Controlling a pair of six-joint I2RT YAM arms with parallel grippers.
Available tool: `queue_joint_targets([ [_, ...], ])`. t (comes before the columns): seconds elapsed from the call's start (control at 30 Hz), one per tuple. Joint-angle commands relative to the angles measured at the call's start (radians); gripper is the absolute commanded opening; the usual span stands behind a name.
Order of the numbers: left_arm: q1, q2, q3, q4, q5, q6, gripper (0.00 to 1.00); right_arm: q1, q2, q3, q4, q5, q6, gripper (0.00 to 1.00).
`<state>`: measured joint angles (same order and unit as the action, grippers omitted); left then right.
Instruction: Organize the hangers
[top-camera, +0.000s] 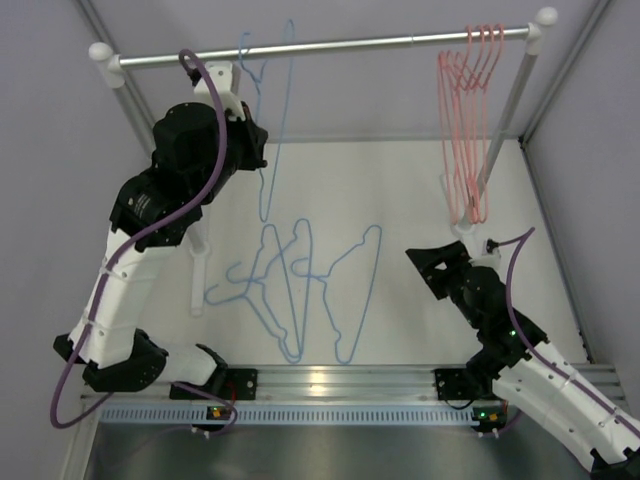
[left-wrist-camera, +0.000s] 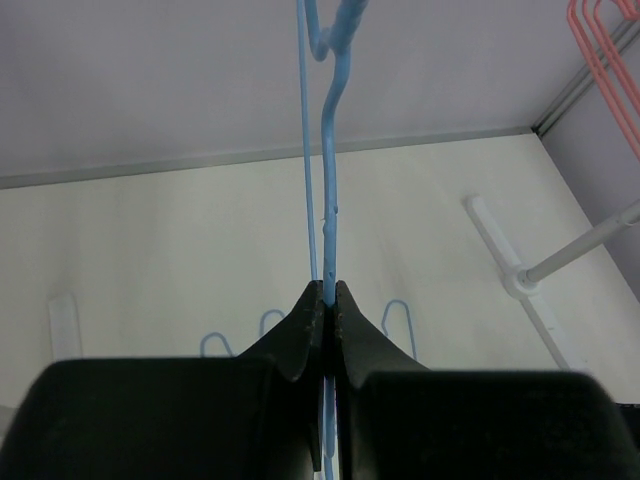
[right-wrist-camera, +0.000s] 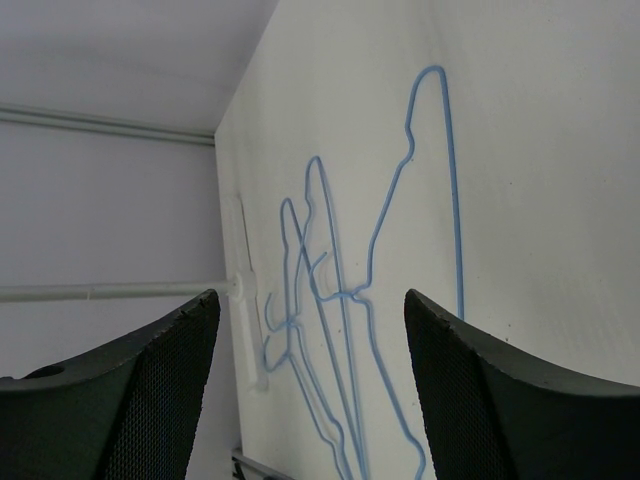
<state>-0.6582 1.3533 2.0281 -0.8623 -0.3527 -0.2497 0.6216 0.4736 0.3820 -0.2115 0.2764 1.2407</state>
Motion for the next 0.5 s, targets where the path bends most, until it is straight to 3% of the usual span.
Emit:
queue_joint_targets([
  [0.0, 0.072, 0.017, 0.037, -0.001, 0.098, -0.031, 0.00, 0.013, 0.008, 0.054, -0.012, 0.006, -0.015, 0.72],
  [0.47, 0.301, 0.027, 0.032, -0.018, 0.273, -0.080, 0.00, 0.013, -0.006, 0.052, -0.014, 0.001, -0.017, 0.72],
])
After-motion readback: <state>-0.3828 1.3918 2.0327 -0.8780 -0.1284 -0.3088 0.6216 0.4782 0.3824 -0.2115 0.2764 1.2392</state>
